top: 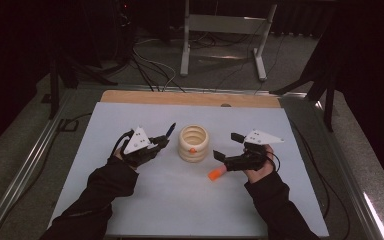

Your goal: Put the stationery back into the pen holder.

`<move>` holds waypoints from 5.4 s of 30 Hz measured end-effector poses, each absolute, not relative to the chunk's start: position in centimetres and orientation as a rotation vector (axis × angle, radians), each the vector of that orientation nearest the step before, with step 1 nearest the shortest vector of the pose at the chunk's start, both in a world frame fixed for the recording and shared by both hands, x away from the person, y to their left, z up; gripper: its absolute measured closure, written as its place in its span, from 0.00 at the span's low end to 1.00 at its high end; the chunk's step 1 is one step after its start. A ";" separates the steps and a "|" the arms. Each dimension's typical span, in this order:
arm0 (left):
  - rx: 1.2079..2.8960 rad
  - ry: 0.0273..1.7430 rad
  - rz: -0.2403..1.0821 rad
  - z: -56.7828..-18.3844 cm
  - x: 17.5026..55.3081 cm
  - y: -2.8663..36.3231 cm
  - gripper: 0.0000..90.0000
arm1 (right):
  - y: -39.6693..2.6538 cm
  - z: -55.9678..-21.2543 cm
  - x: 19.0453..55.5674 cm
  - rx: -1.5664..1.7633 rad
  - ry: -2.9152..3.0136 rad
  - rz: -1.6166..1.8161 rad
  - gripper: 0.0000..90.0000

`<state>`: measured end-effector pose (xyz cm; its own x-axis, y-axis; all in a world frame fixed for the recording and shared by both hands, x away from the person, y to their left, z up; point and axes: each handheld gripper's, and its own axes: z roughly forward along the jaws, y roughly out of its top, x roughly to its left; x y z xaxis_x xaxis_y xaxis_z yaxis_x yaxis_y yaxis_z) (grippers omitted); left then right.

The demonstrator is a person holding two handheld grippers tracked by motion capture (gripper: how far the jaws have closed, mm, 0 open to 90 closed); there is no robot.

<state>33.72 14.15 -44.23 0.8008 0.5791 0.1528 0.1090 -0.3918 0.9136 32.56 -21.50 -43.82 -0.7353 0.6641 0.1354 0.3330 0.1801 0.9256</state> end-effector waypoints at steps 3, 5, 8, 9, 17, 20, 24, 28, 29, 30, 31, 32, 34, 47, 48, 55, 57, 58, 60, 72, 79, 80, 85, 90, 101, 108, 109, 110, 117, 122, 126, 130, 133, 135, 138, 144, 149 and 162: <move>1.907 0.538 0.522 -44.0 34.4 13.7 0.90 | -22.0 -44.2 32.5 0.957 2.158 1.570 0.02; 1.895 0.544 0.510 -43.8 34.9 13.5 0.90 | -22.1 -44.3 32.5 0.959 2.155 1.574 0.02; 1.870 0.555 0.490 -43.4 35.6 13.1 0.90 | -22.6 -44.5 32.5 0.975 2.135 1.571 0.02; 1.859 0.560 0.483 -43.2 35.7 13.0 0.90 | -22.7 -44.5 32.5 0.979 2.133 1.566 0.02; 1.805 0.577 0.433 -42.3 36.9 11.8 0.90 | -23.0 -44.5 32.6 0.987 2.127 1.576 0.02; 1.782 0.585 0.410 -42.0 37.2 11.4 0.90 | -23.1 -44.5 32.6 0.984 2.127 1.579 0.02; 1.748 0.597 0.388 -41.9 37.6 11.0 0.90 | -23.1 -44.6 32.6 0.982 2.117 1.586 0.02; 1.695 0.622 0.341 -42.2 38.0 10.6 0.90 | -23.1 -44.6 32.6 0.981 2.116 1.587 0.02; 1.671 0.636 0.316 -42.4 38.2 10.6 0.89 | -23.1 -44.5 32.6 0.980 2.114 1.591 0.02; 1.652 0.647 0.300 -42.5 38.3 10.5 0.89 | -23.1 -44.5 32.6 0.980 2.114 1.591 0.02; 1.639 0.655 0.297 -42.7 38.4 10.3 0.90 | -23.1 -44.5 32.6 0.978 2.119 1.587 0.02; 1.642 0.654 0.307 -42.8 38.4 10.2 0.90 | -23.1 -44.6 32.6 0.978 2.114 1.588 0.02; 1.643 0.647 0.308 -43.1 38.4 9.8 0.89 | -23.1 -44.6 32.6 0.979 2.116 1.585 0.02; 1.513 0.773 0.178 -45.1 39.6 8.6 0.89 | -23.1 -44.6 32.6 0.981 2.115 1.588 0.02; 1.512 0.783 0.172 -45.3 39.6 8.5 0.89 | -23.1 -44.6 32.6 0.981 2.116 1.586 0.02; 1.547 0.803 0.165 -46.1 39.6 8.0 0.89 | -23.2 -44.6 32.5 0.981 2.110 1.588 0.02; 1.543 0.806 0.157 -46.3 39.6 7.9 0.89 | -23.2 -44.6 32.5 0.978 2.110 1.588 0.02; 1.543 0.808 0.152 -46.3 39.6 7.9 0.89 | -23.2 -44.6 32.5 0.978 2.111 1.588 0.02; 1.530 0.824 0.138 -46.5 39.7 7.8 0.89 | -23.2 -44.5 32.5 0.978 2.108 1.591 0.02; 1.555 0.891 0.163 -47.2 39.8 7.1 0.89 | -23.3 -44.5 32.5 0.977 2.105 1.598 0.02; 1.593 0.951 0.169 -47.4 39.9 6.7 0.89 | -23.4 -44.5 32.4 0.981 2.104 1.603 0.02; 1.605 0.964 0.170 -47.4 39.9 6.6 0.89 | -23.4 -44.5 32.4 0.981 2.104 1.605 0.02; 1.635 0.958 0.193 -47.3 39.8 6.4 0.89 | -23.5 -44.5 32.5 0.981 2.102 1.605 0.02; 1.654 0.932 0.209 -47.0 39.6 6.2 0.83 | -23.5 -44.5 32.4 0.981 2.101 1.611 0.02; 1.679 0.885 0.285 -45.2 38.7 6.1 0.29 | -23.5 -44.3 32.4 0.980 2.097 1.616 0.02; 1.717 0.831 0.256 -43.7 37.7 5.8 0.06 | -23.8 -44.0 32.4 0.985 2.083 1.626 0.02; 1.715 0.826 0.244 -43.7 37.6 5.8 0.04 | -23.9 -43.9 32.4 0.986 2.079 1.627 0.02; 1.718 0.825 0.242 -43.5 37.5 5.8 0.03 | -24.0 -43.9 32.4 0.987 2.076 1.630 0.02; 1.727 0.744 0.211 -43.1 36.0 5.5 0.02 | -24.5 -43.5 32.4 0.995 2.056 1.636 0.02; 1.720 0.698 0.197 -43.1 34.8 5.1 0.02 | -24.7 -43.4 32.5 1.000 2.050 1.637 0.02; 1.713 0.670 0.208 -43.2 33.7 4.6 0.02 | -24.8 -43.3 32.5 1.003 2.046 1.640 0.02; 1.713 0.627 0.193 -43.7 32.6 4.0 0.03 | -25.0 -43.2 32.5 1.010 2.037 1.643 0.02; 1.731 0.608 0.199 -44.4 31.9 3.4 0.04 | -25.2 -43.2 32.5 1.018 2.030 1.649 0.02; 1.730 0.598 0.185 -45.0 31.6 3.0 0.05 | -25.2 -43.1 32.5 1.017 2.025 1.652 0.02; 1.737 0.587 0.177 -45.7 31.2 2.5 0.05 | -25.3 -43.0 32.5 1.017 2.025 1.651 0.02; 1.760 0.601 0.162 -47.2 30.9 1.6 0.05 | -25.4 -43.0 32.5 1.018 2.023 1.652 0.02; 1.794 0.610 0.135 -48.4 30.9 1.1 0.05 | -25.5 -42.9 32.5 1.017 2.020 1.655 0.02; 2.008 0.603 0.132 -51.6 30.7 -0.9 0.10 | -25.5 -43.0 32.5 1.022 2.018 1.659 0.02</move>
